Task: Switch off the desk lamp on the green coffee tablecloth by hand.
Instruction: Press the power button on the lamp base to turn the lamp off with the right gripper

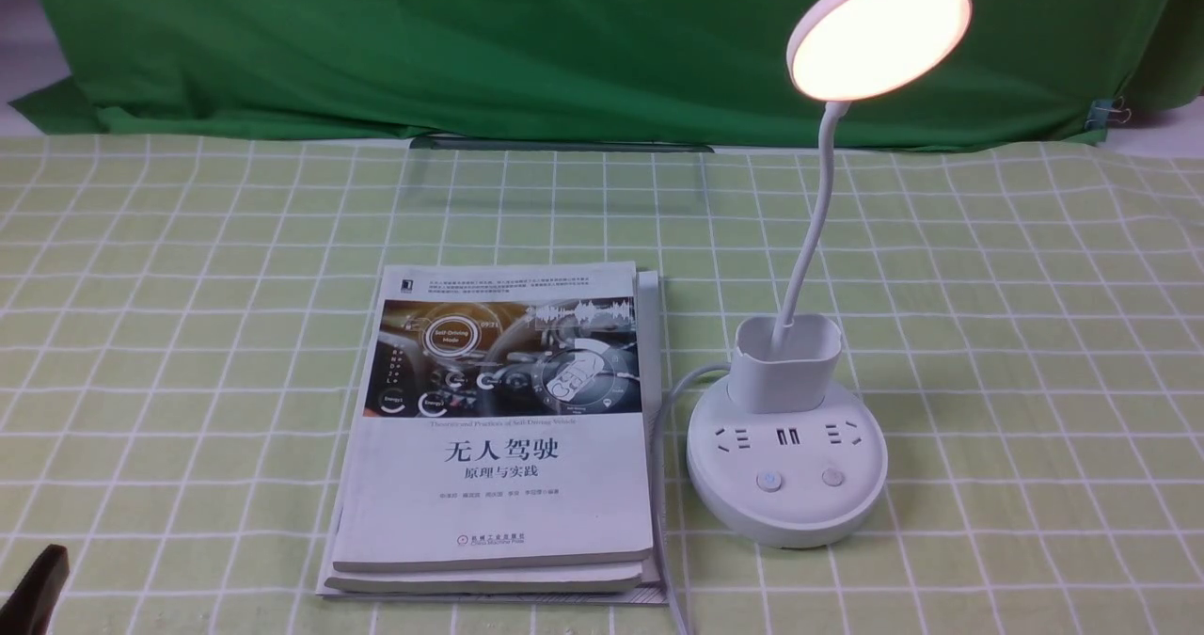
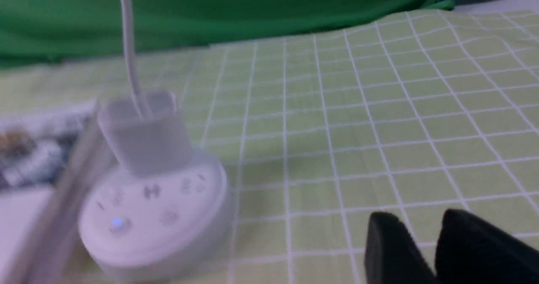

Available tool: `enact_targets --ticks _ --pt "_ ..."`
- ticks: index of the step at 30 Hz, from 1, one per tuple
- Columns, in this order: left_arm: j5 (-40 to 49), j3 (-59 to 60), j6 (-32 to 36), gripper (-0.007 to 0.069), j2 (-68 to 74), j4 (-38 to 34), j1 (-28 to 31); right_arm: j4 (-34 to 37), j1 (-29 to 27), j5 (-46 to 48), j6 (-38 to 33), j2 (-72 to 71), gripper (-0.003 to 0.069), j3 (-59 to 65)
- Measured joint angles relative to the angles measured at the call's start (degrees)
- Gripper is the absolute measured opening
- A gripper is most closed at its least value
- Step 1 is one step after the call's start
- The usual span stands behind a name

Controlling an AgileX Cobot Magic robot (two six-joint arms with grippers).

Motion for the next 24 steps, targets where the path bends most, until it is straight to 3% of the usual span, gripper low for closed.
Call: enact_targets --ticks 4,11,16,18,24 --pt "0.0 0.0 0.0 0.0243 0.0 0.0 0.0 1.5 0.0 -7.1 15.9 0.0 0.0242 0.0" --pt "0.0 0.0 0.0 0.0243 0.0 0.0 0.0 1.5 0.0 -12.3 20.9 0.0 0.0212 0.0" --pt "0.0 0.0 0.0 0.0243 0.0 0.0 0.0 1.5 1.4 -4.2 14.7 5.9 0.0104 -6.3" --pt "0.0 0.0 0.0 0.0243 0.0 0.0 0.0 1.5 2.8 3.5 9.0 13.8 0.0050 -15.0" --pt "0.0 0.0 0.0 0.0243 0.0 0.0 0.0 1.4 4.8 29.7 -4.9 40.3 0.0044 -36.3"
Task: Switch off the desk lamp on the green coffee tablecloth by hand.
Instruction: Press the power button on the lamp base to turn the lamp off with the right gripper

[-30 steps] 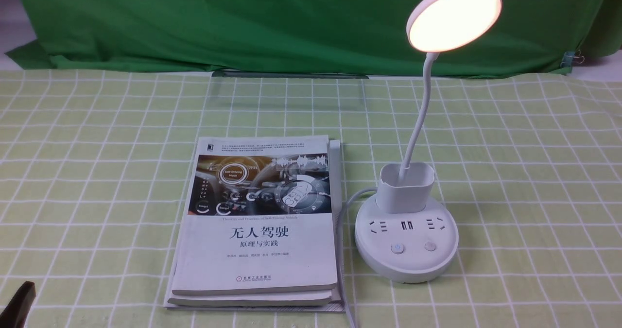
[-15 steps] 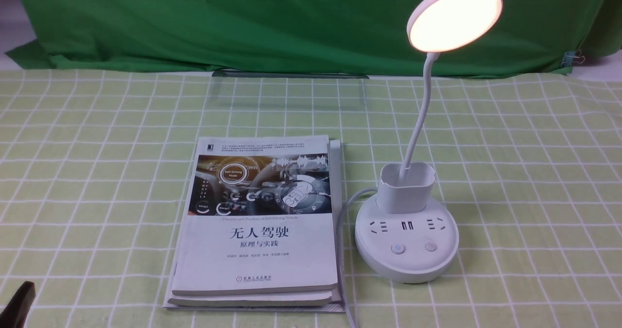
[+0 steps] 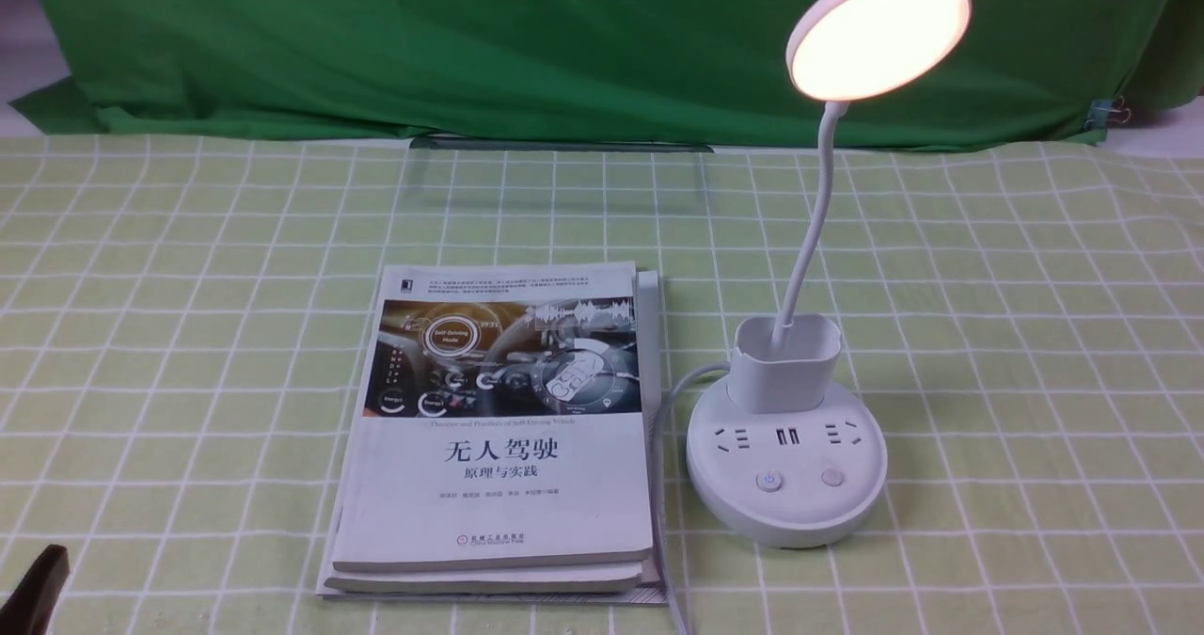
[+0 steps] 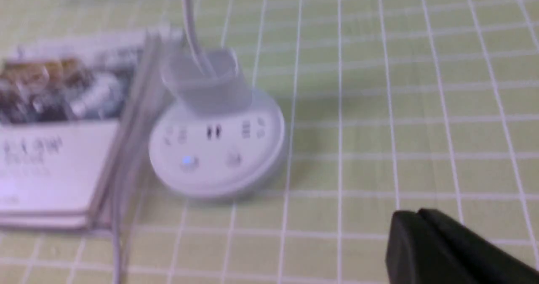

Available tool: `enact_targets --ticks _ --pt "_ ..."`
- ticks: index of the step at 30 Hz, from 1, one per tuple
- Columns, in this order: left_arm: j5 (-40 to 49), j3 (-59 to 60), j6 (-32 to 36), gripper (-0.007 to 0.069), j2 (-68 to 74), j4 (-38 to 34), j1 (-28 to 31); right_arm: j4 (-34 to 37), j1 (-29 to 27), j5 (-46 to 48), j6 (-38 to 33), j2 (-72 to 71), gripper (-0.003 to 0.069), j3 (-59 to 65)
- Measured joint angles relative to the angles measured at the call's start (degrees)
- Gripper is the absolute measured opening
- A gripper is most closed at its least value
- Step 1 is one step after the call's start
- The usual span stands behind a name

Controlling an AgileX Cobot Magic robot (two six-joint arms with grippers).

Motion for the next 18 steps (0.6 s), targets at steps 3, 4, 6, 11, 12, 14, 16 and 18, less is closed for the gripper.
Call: enact_targets --ticks 3,4,6,11,12,14,16,18 --pt "0.0 0.0 0.0 0.0243 0.0 0.0 0.0 -0.1 0.2 6.7 -2.4 10.6 0.0044 -6.5" --pt "0.0 0.0 0.0 0.0243 0.0 0.0 0.0 -0.1 0.4 7.8 -2.7 14.4 0.0044 -8.4" --pt "0.0 0.0 0.0 0.0243 0.0 0.0 0.0 -0.1 0.8 8.8 -2.9 19.0 0.0044 -10.7" --pt "0.0 0.0 0.0 0.0243 0.0 0.0 0.0 -0.8 9.0 9.0 -3.2 36.5 0.0044 -19.1" --pt "0.0 0.0 0.0 0.0243 0.0 0.0 0.0 -0.9 10.8 8.7 -3.4 39.8 0.0044 -20.8" --pt "0.0 0.0 0.0 0.0243 0.0 0.0 0.0 -0.9 13.3 8.4 -4.0 44.1 0.0044 -23.0" --pt "0.0 0.0 0.0 0.0243 0.0 0.0 0.0 -0.8 15.9 7.8 -4.3 49.0 0.0044 -25.6" --pt "0.0 0.0 0.0 0.0243 0.0 0.0 0.0 -0.8 16.9 7.6 -4.5 51.6 0.0044 -27.1"
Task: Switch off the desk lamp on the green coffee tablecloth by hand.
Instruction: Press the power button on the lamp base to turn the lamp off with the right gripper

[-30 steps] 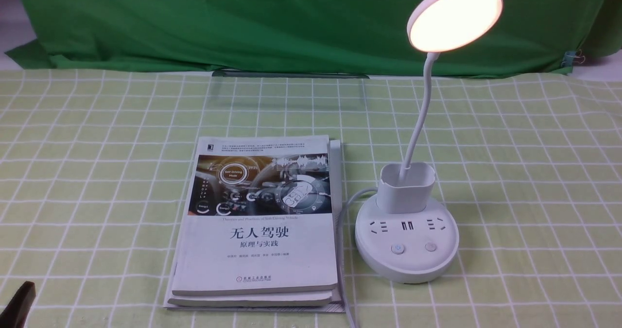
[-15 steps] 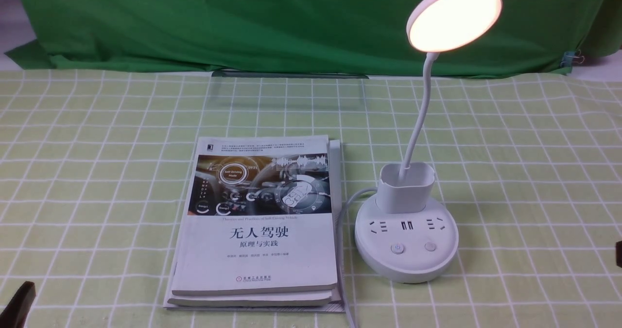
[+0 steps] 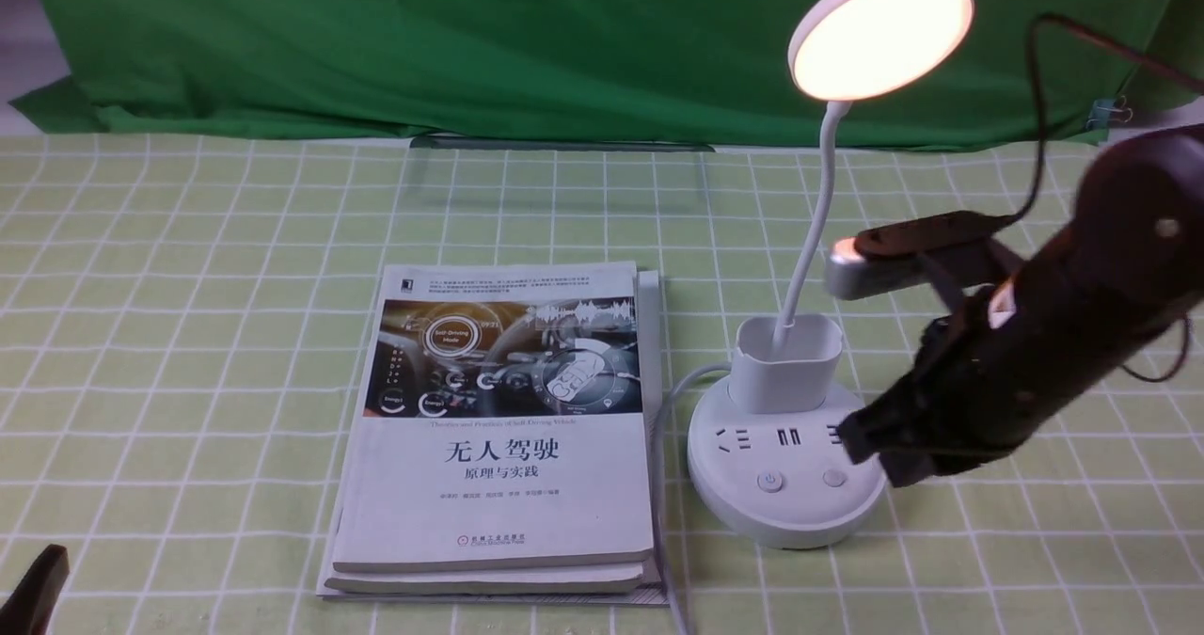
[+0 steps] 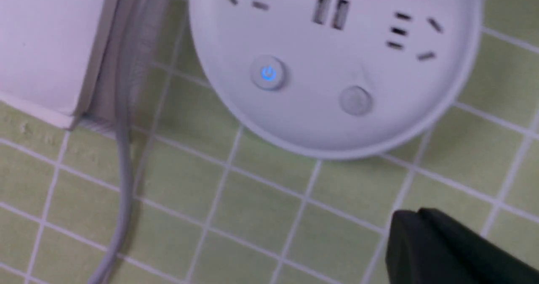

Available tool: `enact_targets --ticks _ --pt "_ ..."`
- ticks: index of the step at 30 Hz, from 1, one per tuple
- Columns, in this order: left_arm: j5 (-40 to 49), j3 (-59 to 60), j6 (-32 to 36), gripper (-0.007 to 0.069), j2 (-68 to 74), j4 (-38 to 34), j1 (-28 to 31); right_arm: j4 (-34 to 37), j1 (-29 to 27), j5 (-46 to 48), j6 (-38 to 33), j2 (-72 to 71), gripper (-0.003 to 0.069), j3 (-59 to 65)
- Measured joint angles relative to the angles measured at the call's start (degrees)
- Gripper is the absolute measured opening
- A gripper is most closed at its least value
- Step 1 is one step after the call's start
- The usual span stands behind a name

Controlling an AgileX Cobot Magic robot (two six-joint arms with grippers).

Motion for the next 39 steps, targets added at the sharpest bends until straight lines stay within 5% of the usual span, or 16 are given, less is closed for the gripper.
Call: enact_targets --ticks 17,39 --pt "0.0 0.0 0.0 0.0243 0.0 0.0 0.0 0.3 1.1 -2.6 -0.4 13.8 0.0044 -6.3" --pt "0.0 0.0 0.0 0.0243 0.0 0.0 0.0 -0.4 1.1 -2.7 -0.3 11.6 0.0044 -6.3"
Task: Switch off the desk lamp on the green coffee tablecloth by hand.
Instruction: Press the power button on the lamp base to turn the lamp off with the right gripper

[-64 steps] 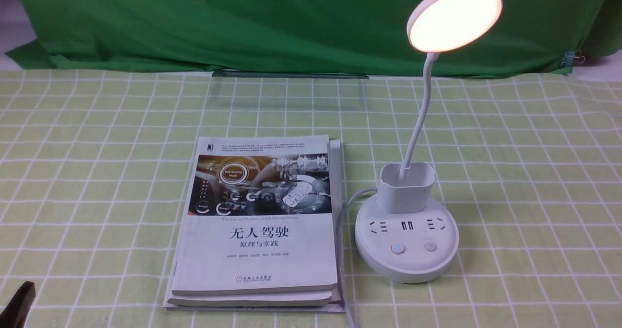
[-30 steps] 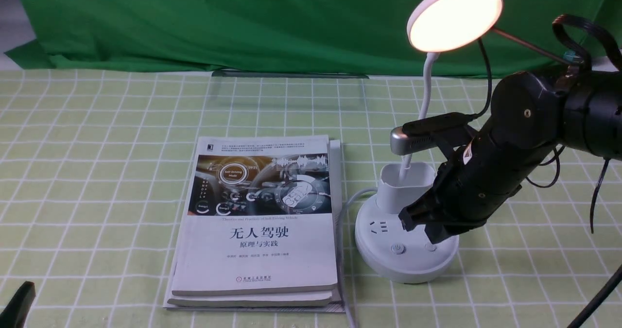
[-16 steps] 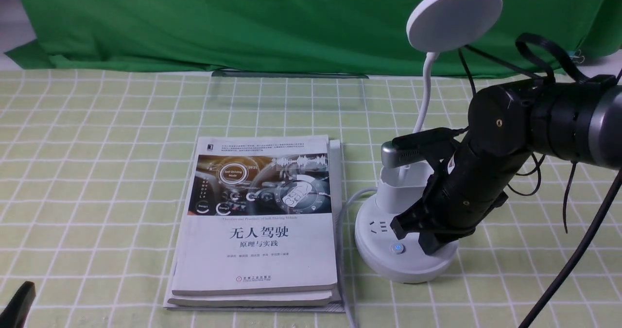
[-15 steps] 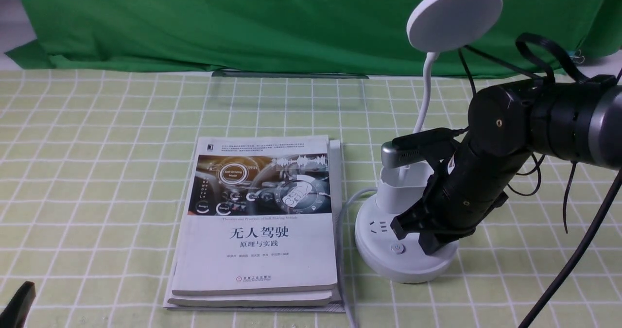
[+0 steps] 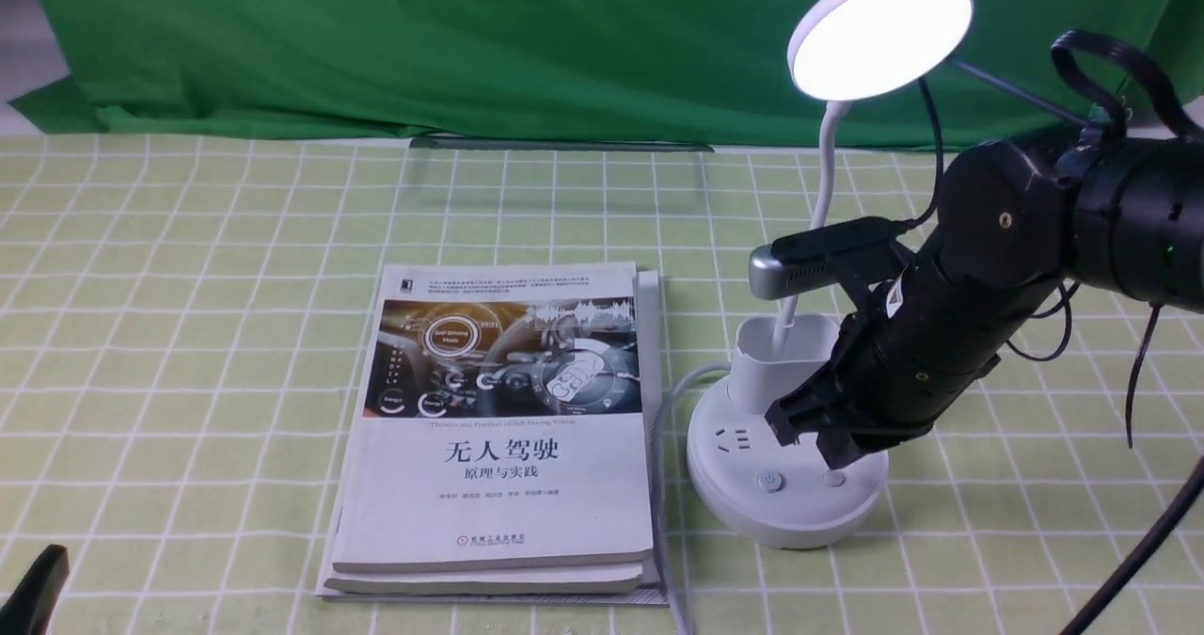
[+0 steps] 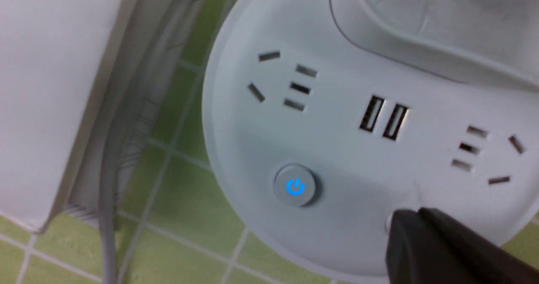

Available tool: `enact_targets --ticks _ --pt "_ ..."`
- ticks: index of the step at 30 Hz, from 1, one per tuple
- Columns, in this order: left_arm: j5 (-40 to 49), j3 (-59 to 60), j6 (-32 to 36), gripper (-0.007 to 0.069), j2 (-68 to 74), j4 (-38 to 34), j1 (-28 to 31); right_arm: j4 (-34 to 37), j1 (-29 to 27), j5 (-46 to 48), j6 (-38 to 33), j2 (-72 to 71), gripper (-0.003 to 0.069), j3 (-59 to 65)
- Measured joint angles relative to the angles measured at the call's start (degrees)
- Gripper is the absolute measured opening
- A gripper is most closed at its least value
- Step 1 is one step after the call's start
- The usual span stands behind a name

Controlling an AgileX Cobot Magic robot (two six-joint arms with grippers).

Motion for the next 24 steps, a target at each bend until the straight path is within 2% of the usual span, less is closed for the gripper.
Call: enact_targets --ticks 11,24 --pt "0.0 0.0 0.0 0.0243 0.0 0.0 0.0 -0.2 -0.4 0.0 -0.7 2.8 0.0045 -0.6" --pt "0.0 0.0 0.0 0.0243 0.0 0.0 0.0 -0.9 -0.4 -0.5 -0.7 -3.9 0.0045 0.0"
